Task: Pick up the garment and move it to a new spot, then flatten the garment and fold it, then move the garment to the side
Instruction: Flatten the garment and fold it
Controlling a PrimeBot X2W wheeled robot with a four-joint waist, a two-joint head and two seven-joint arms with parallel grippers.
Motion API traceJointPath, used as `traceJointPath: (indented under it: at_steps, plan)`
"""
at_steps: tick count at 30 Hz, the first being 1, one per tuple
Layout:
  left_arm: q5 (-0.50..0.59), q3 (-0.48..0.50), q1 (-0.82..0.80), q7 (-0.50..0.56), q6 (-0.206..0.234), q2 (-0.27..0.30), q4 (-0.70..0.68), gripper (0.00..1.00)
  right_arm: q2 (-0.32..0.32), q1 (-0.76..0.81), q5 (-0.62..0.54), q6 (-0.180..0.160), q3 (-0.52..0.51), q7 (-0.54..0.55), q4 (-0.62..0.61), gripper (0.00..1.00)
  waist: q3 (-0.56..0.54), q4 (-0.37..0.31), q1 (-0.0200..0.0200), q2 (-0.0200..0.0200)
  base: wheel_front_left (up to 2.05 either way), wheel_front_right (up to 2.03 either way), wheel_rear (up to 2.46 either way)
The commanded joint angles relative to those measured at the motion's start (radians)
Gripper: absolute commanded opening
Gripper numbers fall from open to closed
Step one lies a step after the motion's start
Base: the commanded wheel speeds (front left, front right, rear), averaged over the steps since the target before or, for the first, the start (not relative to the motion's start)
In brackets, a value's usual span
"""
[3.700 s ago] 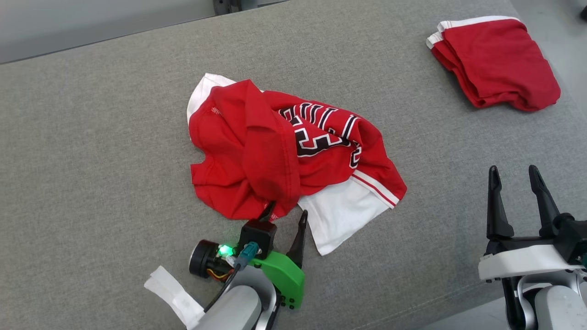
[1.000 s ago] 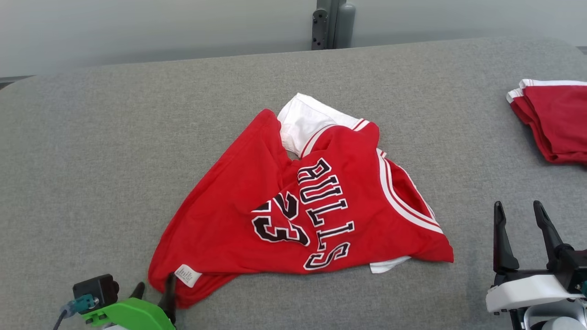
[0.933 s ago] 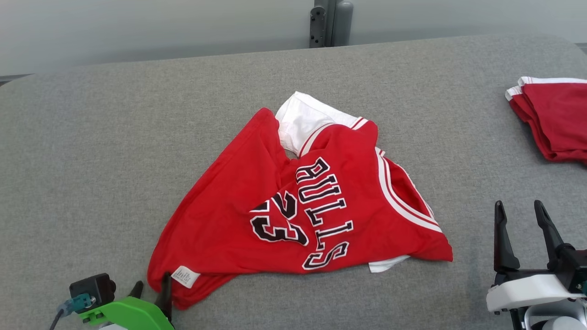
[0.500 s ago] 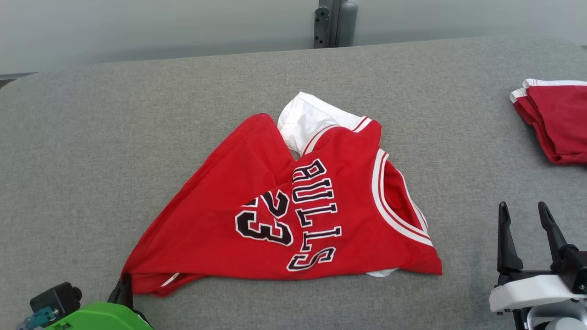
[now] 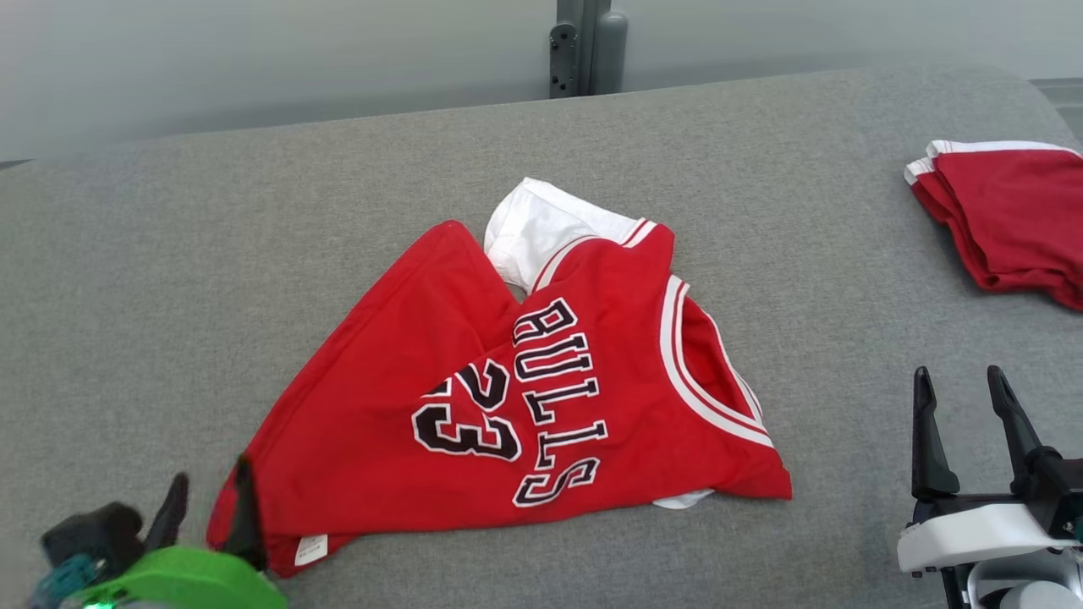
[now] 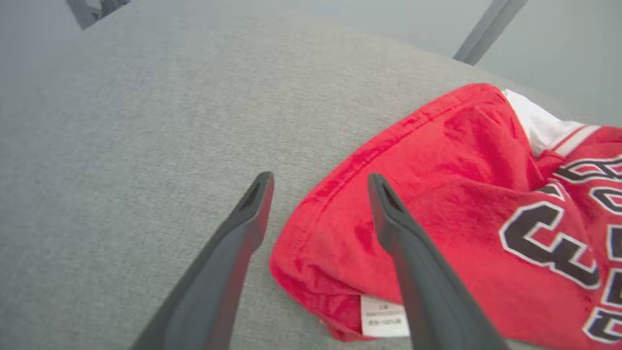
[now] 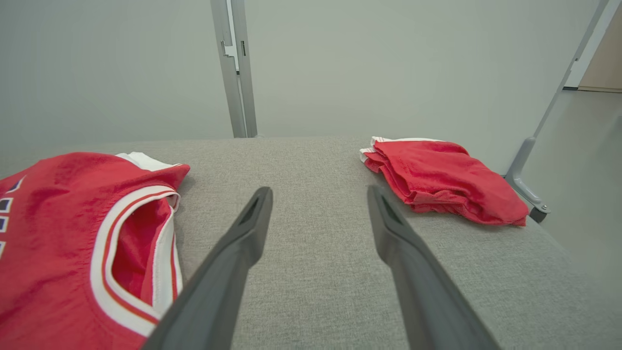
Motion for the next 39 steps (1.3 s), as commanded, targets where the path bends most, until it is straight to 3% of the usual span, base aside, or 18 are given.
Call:
traceJointPath:
  at_steps: [1,3,6,10,13,18,21,26,34,35,36,39]
  plan:
    - [0.061,-0.052,-0.07,0.041,0.009,0.019,-0.061,1.0,-0.001,-0.018,0.003,-0.001,0.007,-0.003,-0.002,1.0,0.015,-0.037,0.0,0.0,0.0,0.0,0.0]
    - [0.136,-0.153,-0.16,0.117,0.009,0.007,-0.13,1.0,-0.002,-0.027,0.011,-0.001,0.012,-0.003,-0.002,1.0,0.031,-0.059,0.0,0.0,0.0,0.0,0.0]
    - [0.233,-0.319,-0.329,0.255,-0.028,-0.064,-0.146,1.0,-0.001,-0.048,0.029,-0.001,0.022,-0.003,0.001,1.0,0.061,-0.096,0.0,0.0,0.0,0.0,0.0]
    - [0.347,-0.52,-0.543,0.419,-0.106,-0.211,-0.026,1.0,-0.002,-0.071,0.056,-0.001,0.038,-0.003,0.015,1.0,0.094,-0.155,0.0,0.0,0.0,0.0,0.0]
    - [0.398,-0.607,-0.652,0.488,-0.165,-0.28,0.092,1.0,-0.001,-0.079,0.073,-0.001,0.048,-0.003,0.026,1.0,0.109,-0.193,0.0,0.0,0.0,0.0,0.0]
    - [0.409,-0.678,-0.754,0.553,-0.249,-0.375,0.255,1.0,-0.001,-0.085,0.087,-0.001,0.047,-0.003,0.036,1.0,0.12,-0.237,0.0,0.0,0.0,0.0,0.0]
    - [0.405,-0.705,-0.785,0.573,-0.297,-0.393,0.319,1.0,-0.001,-0.085,0.092,-0.001,0.052,-0.003,0.037,1.0,0.12,-0.253,0.0,0.0,0.0,0.0,0.0]
    - [0.416,-0.725,-0.825,0.584,-0.337,-0.405,0.381,1.0,-0.001,-0.088,0.093,-0.001,0.052,-0.003,0.037,1.0,0.124,-0.263,0.0,0.0,0.0,0.0,0.0]
    - [0.391,-0.773,-0.885,0.668,-0.451,-0.417,0.501,1.0,-0.001,-0.101,0.098,-0.001,0.058,-0.003,0.041,1.0,0.136,-0.267,0.0,0.0,0.0,0.0,0.0]
    - [0.382,-0.776,-0.882,0.678,-0.462,-0.42,0.512,0.57,-0.001,-0.101,0.099,-0.001,0.059,-0.003,0.042,1.0,0.137,-0.268,0.0,0.0,0.0,0.0,0.0]
    - [0.376,-0.779,-0.884,0.687,-0.474,-0.422,0.524,0.0,-0.001,-0.101,0.1,-0.001,0.059,-0.003,0.043,1.0,0.138,-0.268,0.0,0.0,0.0,0.0,0.0]
    - [0.361,-0.788,-0.878,0.697,-0.5,-0.424,0.551,0.0,-0.001,-0.098,0.104,-0.001,0.051,-0.003,0.045,1.0,0.138,-0.267,0.0,0.0,0.0,0.0,0.0]
